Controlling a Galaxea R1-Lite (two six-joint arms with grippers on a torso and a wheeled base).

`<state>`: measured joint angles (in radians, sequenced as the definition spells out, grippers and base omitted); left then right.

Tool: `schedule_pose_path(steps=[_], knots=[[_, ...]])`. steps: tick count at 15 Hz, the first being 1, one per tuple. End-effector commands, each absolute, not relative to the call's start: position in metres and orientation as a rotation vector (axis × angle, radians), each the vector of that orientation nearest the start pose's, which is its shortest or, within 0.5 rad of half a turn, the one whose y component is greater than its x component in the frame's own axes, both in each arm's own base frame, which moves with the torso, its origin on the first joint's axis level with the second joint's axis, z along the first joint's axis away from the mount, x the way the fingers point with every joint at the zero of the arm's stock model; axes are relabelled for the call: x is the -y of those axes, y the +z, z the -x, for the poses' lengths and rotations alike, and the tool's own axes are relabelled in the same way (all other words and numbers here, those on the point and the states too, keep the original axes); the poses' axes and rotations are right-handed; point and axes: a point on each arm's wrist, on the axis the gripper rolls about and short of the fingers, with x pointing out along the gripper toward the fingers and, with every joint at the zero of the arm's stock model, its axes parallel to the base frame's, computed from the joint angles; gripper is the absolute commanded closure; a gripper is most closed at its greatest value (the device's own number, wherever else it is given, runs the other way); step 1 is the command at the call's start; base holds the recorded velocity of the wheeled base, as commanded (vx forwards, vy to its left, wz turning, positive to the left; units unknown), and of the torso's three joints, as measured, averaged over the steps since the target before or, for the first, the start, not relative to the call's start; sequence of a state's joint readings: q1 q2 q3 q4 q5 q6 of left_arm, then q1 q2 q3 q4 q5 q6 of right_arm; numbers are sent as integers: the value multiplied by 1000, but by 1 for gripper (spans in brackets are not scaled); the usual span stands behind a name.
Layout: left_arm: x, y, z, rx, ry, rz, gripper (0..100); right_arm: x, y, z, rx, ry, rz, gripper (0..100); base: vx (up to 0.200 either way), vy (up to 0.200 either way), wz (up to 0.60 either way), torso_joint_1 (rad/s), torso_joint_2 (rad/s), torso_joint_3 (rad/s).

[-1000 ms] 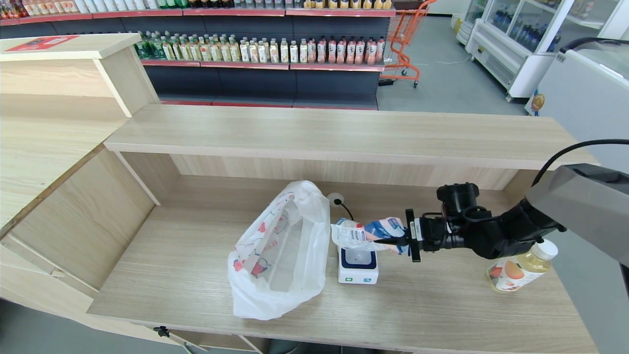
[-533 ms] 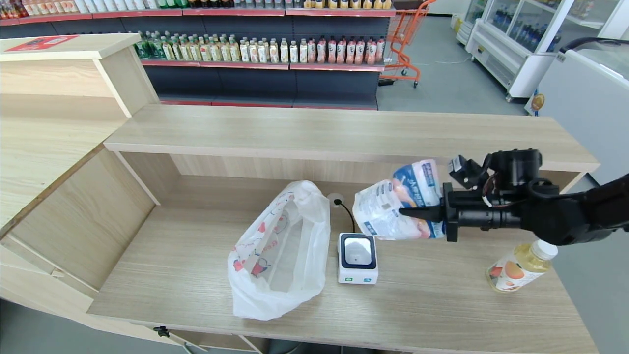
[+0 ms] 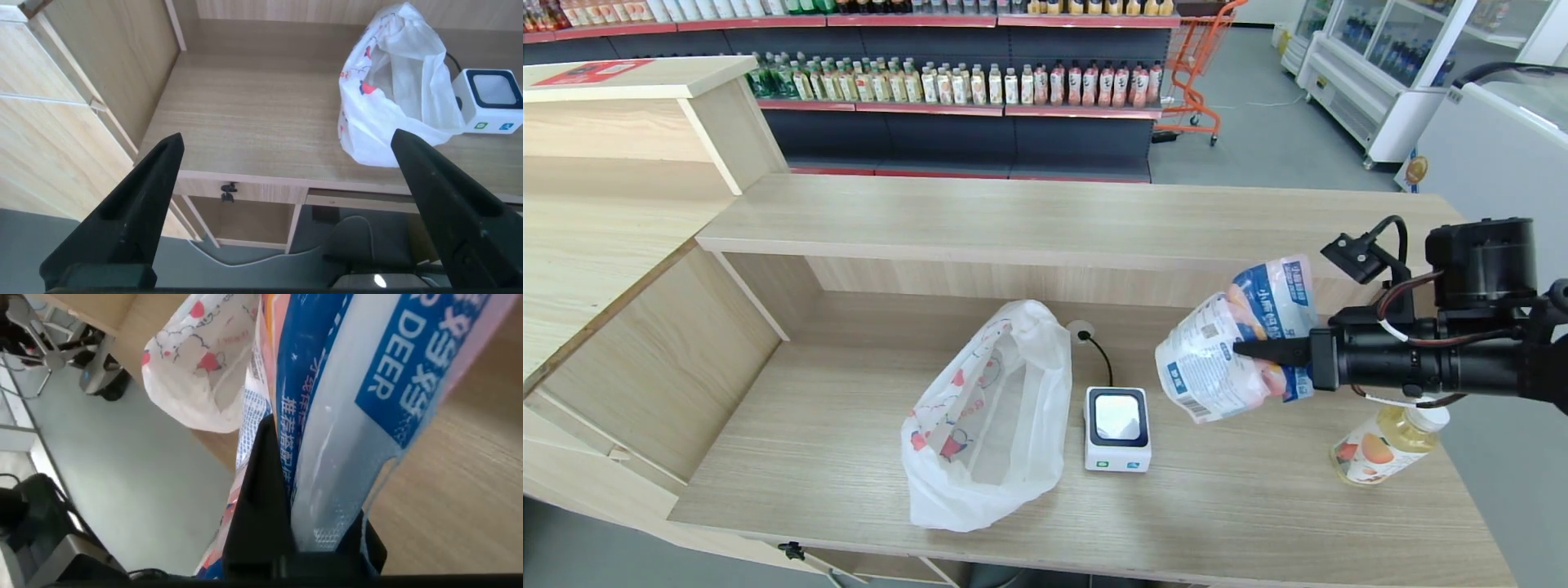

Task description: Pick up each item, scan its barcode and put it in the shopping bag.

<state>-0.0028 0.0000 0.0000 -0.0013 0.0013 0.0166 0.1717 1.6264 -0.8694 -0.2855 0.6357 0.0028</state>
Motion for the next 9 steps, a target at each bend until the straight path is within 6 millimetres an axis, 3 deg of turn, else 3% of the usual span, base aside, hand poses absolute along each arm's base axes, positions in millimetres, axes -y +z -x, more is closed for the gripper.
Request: schedule_pose_path(steps=[1,5,9], knots=[[0,76,23,0,-2,-18,0,-68,200,-254,-458,830,-107,100,0,0,0,0,0,0],[0,76,23,0,0,-18,0,-71,193,-245,-489,847,-115,100,0,0,0,0,0,0],[0,76,23,2,-2,-17,0,-78,187,-255,-514,864,-120,100,0,200,0,-4,1,2]])
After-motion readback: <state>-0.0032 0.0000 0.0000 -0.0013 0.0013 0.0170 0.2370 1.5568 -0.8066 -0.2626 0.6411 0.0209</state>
